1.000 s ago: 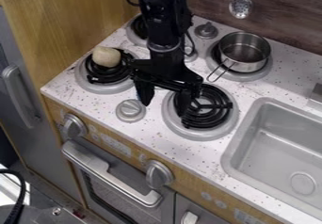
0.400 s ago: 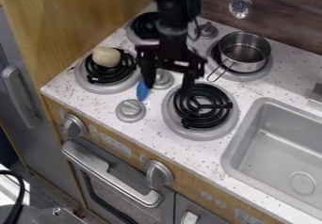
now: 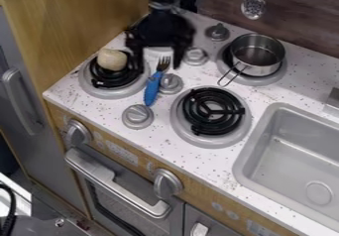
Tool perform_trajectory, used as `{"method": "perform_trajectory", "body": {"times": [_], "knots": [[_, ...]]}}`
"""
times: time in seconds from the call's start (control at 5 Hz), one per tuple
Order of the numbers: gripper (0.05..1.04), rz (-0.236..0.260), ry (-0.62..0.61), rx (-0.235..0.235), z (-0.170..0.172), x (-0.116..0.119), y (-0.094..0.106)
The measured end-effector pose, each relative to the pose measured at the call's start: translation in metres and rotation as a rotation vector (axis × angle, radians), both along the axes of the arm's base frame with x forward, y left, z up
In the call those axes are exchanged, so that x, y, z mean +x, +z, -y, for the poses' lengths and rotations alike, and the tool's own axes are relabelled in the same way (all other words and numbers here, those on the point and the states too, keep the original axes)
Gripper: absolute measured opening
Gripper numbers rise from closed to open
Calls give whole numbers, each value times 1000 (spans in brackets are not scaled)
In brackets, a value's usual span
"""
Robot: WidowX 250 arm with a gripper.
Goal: Put the white object on the correct edge
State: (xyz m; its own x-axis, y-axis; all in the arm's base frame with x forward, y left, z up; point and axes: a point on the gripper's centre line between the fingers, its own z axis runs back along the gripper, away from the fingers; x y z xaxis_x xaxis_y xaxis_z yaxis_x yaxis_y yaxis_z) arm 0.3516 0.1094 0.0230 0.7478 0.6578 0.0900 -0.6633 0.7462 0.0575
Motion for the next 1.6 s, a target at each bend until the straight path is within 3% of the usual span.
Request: {"method": "perform_trajectory", "body": {"times": [0.2,0.4,0.6,0.8,1.4,1.6], "knots": [[997,9,155,-8,-35,-12,1],[997,11,254,-18,-57,-22,-11],[997,-15,359,-3,-67,-25,-20],[997,-1,501,32,-75,-22,-21],[997,54,686,43,-88,6,-38],[997,49,702,97,-95,15,-42]]}}
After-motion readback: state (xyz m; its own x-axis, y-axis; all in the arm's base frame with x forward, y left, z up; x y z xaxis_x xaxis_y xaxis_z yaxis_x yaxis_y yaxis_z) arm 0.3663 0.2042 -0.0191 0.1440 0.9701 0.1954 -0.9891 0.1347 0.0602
